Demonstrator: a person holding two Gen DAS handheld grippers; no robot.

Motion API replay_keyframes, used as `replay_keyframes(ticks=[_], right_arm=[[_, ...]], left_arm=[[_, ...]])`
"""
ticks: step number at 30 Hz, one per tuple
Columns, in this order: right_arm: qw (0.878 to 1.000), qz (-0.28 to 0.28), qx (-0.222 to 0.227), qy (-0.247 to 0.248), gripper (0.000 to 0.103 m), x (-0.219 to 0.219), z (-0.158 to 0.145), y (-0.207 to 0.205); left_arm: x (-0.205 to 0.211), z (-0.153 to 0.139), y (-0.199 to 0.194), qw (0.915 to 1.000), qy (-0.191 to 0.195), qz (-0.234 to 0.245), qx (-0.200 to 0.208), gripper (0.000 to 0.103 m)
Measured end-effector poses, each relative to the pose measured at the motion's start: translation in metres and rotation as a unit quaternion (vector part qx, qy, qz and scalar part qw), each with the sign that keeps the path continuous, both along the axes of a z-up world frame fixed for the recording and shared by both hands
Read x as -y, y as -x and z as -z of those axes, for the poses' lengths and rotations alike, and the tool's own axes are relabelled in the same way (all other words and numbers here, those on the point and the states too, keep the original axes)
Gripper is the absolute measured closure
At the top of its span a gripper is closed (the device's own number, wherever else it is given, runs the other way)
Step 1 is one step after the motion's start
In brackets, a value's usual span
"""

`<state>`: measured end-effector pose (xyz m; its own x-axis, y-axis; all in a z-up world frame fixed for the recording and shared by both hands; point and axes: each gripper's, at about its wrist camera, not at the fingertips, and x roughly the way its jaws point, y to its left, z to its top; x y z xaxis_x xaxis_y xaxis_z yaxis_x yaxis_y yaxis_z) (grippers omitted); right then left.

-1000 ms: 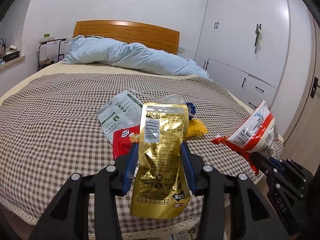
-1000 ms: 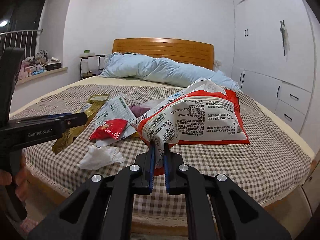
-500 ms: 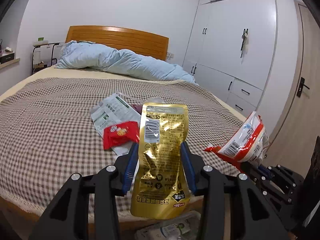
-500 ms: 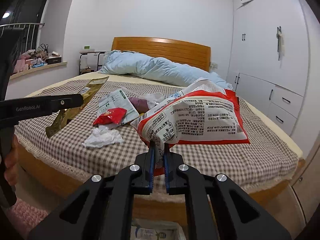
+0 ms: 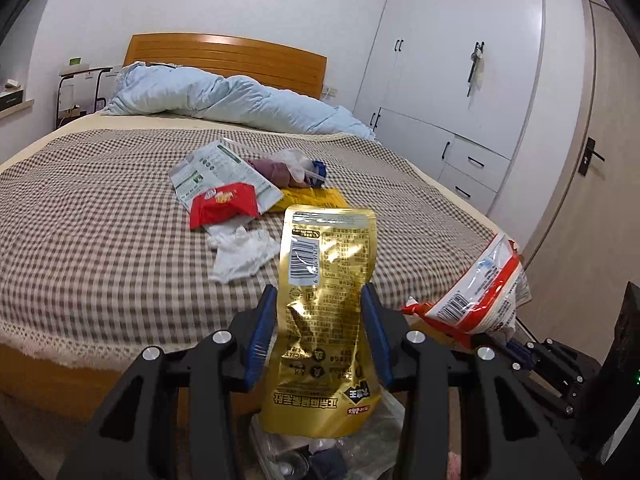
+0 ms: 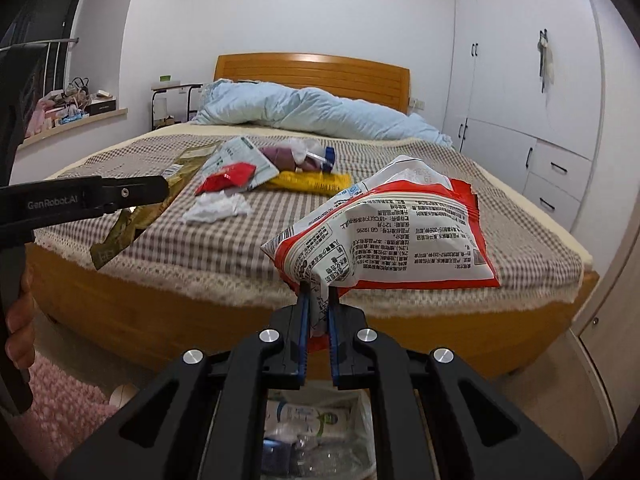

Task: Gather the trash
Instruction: 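Carry the gold wrapper and white-and-red snack bag down to the floor bin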

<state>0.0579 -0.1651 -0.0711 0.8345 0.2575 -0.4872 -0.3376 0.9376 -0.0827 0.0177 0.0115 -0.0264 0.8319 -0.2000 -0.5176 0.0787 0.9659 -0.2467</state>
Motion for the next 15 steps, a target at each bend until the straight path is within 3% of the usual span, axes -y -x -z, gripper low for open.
replay_keyframes(ticks=[15], right_arm=[[0.998, 0.01, -0.067, 0.009, 0.095, 0.012, 0.042, 0.032]], left_arm=[[0.018, 0.044, 0.034, 0.998, -0.031, 0.039, -0.039, 0.063]])
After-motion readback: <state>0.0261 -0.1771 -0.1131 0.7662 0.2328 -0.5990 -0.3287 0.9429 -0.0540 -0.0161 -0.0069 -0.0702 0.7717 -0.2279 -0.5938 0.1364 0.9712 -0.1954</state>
